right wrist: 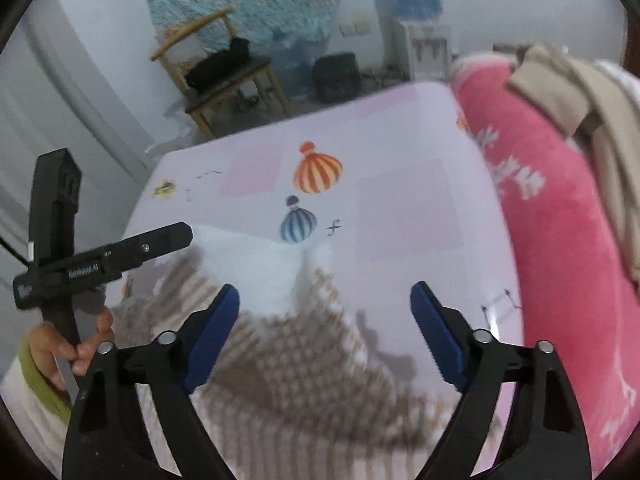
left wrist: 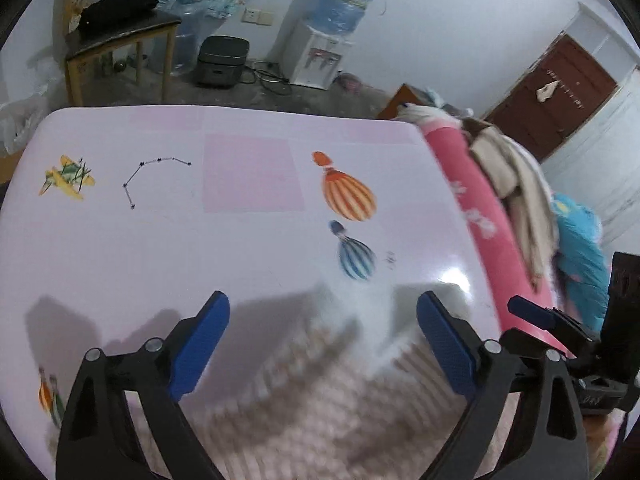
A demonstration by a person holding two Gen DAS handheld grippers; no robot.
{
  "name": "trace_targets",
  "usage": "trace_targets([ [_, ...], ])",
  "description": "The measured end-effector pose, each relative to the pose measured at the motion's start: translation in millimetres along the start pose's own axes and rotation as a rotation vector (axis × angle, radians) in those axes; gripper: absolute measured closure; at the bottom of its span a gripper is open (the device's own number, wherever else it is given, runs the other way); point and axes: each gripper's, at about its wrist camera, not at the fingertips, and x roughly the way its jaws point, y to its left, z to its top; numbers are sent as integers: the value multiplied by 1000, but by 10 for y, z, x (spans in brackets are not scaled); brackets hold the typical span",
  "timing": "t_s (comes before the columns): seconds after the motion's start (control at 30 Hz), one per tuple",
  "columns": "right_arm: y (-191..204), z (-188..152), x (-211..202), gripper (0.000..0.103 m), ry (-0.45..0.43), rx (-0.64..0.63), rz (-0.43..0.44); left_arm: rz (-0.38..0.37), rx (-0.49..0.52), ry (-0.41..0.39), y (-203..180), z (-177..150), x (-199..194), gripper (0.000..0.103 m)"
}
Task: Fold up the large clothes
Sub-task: 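Grasp the white-trimmed folded edge with both grippers, then lift the folded edge with both grippers and fold it toward the collar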
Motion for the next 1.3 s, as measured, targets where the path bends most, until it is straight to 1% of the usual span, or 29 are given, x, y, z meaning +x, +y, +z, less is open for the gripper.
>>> trace_targets([
  [0.03,-33,25,76,28,14,14,5,15,0,8,-1,24,75,18],
  [0.1,-97,85,216,33,37,41,24,16,2,33,6,55,200,32],
  [0.13,-140,99,299,39,53,67,39,27,10,49,-9,66,264,35],
  [0.17,-176,107,358,48,63,85,49,39,17,56,-11,64,304,41],
  [0.2,-224,98,443,52,84,115,76,41,19,56,2,63,327,50],
  [0.23,-240,106,475,65,97,131,94,38,17,55,15,61,346,55],
  [0.27,-269,92,512,86,108,152,122,30,11,54,27,55,346,63],
  [0.3,-284,98,530,93,116,160,138,12,4,53,48,52,336,73],
  [0.33,-278,78,501,93,113,163,148,-11,3,54,47,43,319,77],
  [0.4,-214,36,384,94,91,136,143,-21,36,49,-2,10,236,89],
  [0.47,-121,-11,212,94,62,88,137,-31,72,47,-61,-34,116,92],
  [0.57,-45,-47,-23,94,32,33,146,-70,125,32,-179,-138,-203,93],
  [0.6,5,-109,-159,94,19,8,150,-77,148,24,-214,-186,-315,93],
  [0.7,64,-249,-417,94,1,-34,169,-94,243,3,-334,-438,-707,93],
  [0.8,161,-543,-702,94,-4,-91,193,-89,318,-2,-408,-716,-941,93],
  [0.87,204,-729,-797,94,1,-126,195,-83,377,2,-450,-997,-1088,93],
  [0.9,238,-841,-831,94,7,-146,196,-84,387,5,-455,-1073,-1114,93],
  [0.93,247,-898,-828,94,13,-161,190,-90,405,16,-454,-1214,-1142,93],
  [1.0,276,-1122,-819,93,31,-200,162,-74,440,28,-455,-1437,-1137,93],
  [1.03,276,-1180,-790,93,44,-207,159,-61,456,40,-438,-1568,-1100,93],
  [1.1,267,-1334,-713,92,91,-215,152,-51,449,65,-393,-1709,-1005,93],
  [1.13,288,-1355,-704,90,102,-218,154,-49,441,77,-358,-1787,-948,92],
  [1.17,294,-1370,-729,88,105,-224,154,-44,442,71,-342,-1816,-933,92],
  [1.2,315,-1354,-803,83,88,-232,154,-43,444,63,-323,-1836,-935,92],
  [1.23,338,-1333,-862,74,71,-235,158,-39,445,54,-317,-1848,-932,92],
  [1.27,369,-1295,-970,68,36,-247,174,-42,439,49,-308,-1844,-935,92],
  [1.3,399,-1260,-1090,65,-2,-260,197,-47,434,47,-303,-1841,-941,92],
])
